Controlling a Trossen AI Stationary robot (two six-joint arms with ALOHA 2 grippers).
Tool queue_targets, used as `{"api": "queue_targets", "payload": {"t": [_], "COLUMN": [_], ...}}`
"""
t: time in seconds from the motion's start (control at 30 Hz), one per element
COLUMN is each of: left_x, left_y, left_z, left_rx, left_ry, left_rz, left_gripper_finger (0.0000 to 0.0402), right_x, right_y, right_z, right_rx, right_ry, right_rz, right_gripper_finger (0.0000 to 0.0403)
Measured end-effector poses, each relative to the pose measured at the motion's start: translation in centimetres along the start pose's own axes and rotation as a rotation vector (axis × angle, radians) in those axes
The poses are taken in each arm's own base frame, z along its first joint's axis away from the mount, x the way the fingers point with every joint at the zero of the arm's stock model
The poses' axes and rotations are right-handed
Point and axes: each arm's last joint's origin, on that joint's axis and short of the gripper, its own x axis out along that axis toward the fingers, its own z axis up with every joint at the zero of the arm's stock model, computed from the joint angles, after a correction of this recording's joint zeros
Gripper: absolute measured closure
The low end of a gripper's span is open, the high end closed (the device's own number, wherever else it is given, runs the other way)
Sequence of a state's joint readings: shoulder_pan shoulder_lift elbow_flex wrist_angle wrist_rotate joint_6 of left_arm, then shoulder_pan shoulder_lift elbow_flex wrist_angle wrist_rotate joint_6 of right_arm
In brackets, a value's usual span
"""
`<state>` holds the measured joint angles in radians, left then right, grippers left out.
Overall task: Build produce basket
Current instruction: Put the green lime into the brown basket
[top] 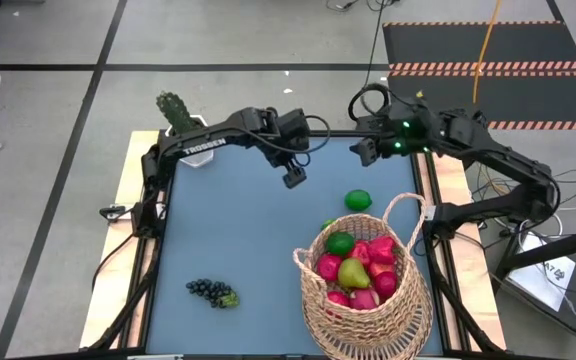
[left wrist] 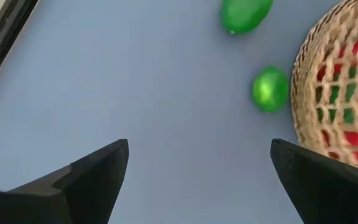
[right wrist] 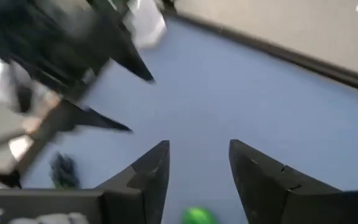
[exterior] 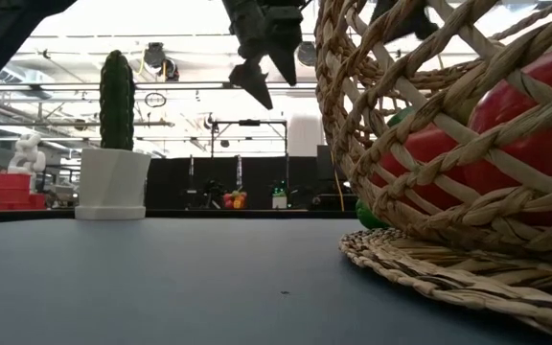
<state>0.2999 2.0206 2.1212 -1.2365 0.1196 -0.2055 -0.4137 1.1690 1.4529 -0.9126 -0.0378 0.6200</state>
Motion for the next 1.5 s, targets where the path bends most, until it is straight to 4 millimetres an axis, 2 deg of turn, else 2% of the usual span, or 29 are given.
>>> {"api": "queue_targets", "payload": {"t": [0.13,0.33,0.57,0.73,0.97,1.2,1.5], "left_x": [-0.3,-0.5,-0.3,-0.6,-0.7,-0.8,-0.8], "left_y": [-1.0,-2.6,-4.3,-5.6,-7.6,-8.0,-8.1], "left_z": [-0.1,-0.5,-1.0,-1.4,-1.5,-1.0,-0.9], "left_rx": [-0.041,-0.133,-0.212,-0.249,-0.304,-0.330,-0.328], "left_ry": [-0.016,-0.019,-0.014,-0.021,-0.087,-0.171,-0.180], "left_rz": [-0.015,-0.026,-0.031,-0.051,-0.061,-0.068,-0.069], "left_gripper_finger": [0.0012,0.0012,0.0012,0.0012,0.0012,0.0012,0.0012], "right_x": [1.6,3.6,5.6,7.1,8.9,10.5,11.8], "right_y": [-1.7,-4.2,-6.1,-7.2,-9.7,-11.6,-13.1], "right_z": [0.5,1.1,1.0,-1.0,-5.0,-8.2,-10.6], "right_rx": [-0.088,-0.237,-0.394,-0.559,-0.659,-0.705,-0.813], "right_ry": [0.127,0.280,0.321,0.257,0.196,0.167,0.186], "right_rz": [-0.019,-0.038,0.049,0.164,0.181,0.188,0.225], "right_gripper_finger": [0.0213,0.0147,0.0079,0.0065,0.0064,0.0064,0.0064]}}
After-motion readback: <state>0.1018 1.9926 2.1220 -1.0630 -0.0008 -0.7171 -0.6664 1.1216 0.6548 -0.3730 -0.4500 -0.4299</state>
